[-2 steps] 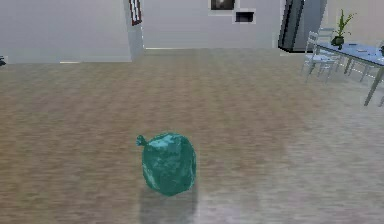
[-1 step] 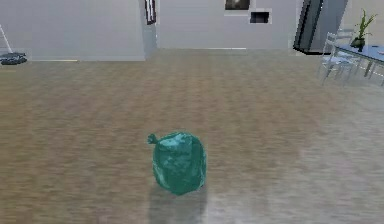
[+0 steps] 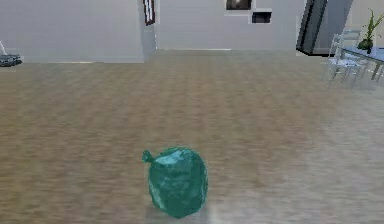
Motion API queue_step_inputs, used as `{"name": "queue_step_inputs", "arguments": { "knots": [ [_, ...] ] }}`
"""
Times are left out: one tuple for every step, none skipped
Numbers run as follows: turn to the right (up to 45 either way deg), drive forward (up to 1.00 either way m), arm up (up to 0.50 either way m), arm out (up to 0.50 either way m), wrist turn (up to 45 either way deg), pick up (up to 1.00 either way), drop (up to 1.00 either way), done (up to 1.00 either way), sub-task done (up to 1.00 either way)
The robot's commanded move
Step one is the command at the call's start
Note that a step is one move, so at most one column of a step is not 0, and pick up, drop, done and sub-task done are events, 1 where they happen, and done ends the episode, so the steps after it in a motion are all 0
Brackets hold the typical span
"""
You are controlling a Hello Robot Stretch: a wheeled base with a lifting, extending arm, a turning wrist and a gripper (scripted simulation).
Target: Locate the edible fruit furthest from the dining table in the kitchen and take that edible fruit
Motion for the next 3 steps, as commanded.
{"name": "queue_step_inputs", "arguments": {
  "knots": [
    [33.0, 0.0, 0.0, 0.0, 0.0, 0.0, 0.0, 0.0, 0.0],
    [0.0, 0.5, 0.0, 0.0, 0.0, 0.0, 0.0, 0.0, 0.0],
    [21.0, 0.0, 0.0, 0.0, 0.0, 0.0, 0.0, 0.0, 0.0]
  ]
}}
